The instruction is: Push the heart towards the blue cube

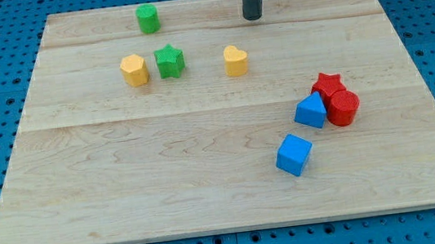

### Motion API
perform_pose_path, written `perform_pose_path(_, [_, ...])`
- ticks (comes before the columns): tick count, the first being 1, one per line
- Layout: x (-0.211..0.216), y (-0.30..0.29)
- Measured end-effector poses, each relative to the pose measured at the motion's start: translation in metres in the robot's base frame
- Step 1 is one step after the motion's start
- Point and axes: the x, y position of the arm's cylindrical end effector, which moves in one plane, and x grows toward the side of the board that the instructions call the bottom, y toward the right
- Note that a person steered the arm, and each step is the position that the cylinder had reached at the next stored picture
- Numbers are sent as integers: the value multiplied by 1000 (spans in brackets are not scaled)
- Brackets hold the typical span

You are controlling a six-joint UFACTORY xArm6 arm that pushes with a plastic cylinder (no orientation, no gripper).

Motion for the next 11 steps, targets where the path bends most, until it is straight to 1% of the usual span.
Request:
perform_pose_path(2, [3,-6])
perform_pose_path(4, [34,-12])
perform_pose_path(6, [39,-15])
perform_pose_path(7, [70,-40])
perform_pose_path(8, [117,-62])
perform_pose_path(10, [178,-68])
perform_pose_path(11, [159,-73])
